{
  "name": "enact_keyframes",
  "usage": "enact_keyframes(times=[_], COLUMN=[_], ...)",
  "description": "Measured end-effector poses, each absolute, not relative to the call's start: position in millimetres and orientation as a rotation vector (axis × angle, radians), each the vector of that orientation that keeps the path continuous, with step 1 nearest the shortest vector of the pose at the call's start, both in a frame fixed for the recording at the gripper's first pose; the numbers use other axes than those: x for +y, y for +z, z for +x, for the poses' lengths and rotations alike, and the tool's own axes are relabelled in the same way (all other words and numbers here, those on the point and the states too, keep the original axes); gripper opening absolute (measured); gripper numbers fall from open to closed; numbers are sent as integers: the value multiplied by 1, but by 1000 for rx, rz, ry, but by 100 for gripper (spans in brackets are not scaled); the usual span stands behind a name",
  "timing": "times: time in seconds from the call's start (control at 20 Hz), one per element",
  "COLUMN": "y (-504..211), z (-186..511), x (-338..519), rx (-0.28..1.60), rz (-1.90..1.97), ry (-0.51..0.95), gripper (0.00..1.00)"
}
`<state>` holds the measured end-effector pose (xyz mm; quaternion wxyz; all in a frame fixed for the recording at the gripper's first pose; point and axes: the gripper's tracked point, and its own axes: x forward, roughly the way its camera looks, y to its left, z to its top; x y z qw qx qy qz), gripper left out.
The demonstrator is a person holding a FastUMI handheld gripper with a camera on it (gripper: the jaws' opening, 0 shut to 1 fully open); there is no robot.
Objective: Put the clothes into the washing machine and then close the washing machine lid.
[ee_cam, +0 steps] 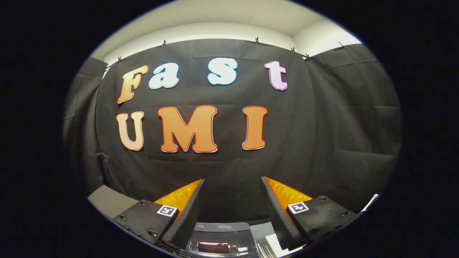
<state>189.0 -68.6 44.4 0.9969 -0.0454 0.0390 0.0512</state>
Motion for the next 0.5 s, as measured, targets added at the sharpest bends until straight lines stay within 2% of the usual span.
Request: enact_keyframes(times=[0.5], y=[40], z=[185], x=[-60], rx=[97], rz=[-69], ry=[146], gripper=[97])
